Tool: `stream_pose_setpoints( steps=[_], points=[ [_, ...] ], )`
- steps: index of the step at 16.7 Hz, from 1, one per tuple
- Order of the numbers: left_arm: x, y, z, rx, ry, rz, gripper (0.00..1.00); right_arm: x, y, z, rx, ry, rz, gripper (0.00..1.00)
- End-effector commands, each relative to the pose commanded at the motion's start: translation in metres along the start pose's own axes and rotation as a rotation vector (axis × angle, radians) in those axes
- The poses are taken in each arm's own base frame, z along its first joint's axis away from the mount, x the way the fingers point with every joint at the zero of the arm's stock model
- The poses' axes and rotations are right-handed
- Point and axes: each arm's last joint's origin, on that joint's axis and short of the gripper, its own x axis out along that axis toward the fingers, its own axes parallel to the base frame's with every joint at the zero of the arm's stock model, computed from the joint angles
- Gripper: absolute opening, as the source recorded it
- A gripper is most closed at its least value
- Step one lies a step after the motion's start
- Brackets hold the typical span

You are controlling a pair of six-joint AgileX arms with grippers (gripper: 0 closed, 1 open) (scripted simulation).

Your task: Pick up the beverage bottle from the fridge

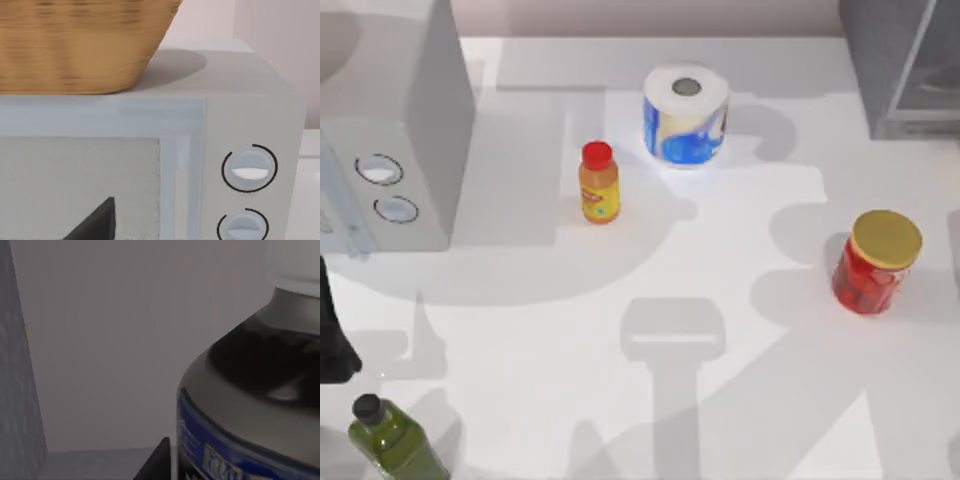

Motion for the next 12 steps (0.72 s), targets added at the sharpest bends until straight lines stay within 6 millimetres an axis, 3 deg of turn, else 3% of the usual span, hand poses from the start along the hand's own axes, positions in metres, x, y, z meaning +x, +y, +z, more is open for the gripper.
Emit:
stream_pose_setpoints(
  steps=[2, 7, 12],
  points=[
    [0.0, 0.0, 0.0, 0.0, 0.0, 0.0, 1.0, 0.002, 0.001, 0.013, 0.008, 0.016, -0.003, 0.0],
    [0.0, 0.0, 0.0, 0.0, 0.0, 0.0, 1.0, -0.001, 0.003, 0.023, -0.029, 0.042, 0.031, 0.0],
    [0.0, 0.0, 0.0, 0.0, 0.0, 0.0, 1.0, -0.001, 0.003, 0.023, -0.03, 0.039, 0.033, 0.0]
  ],
)
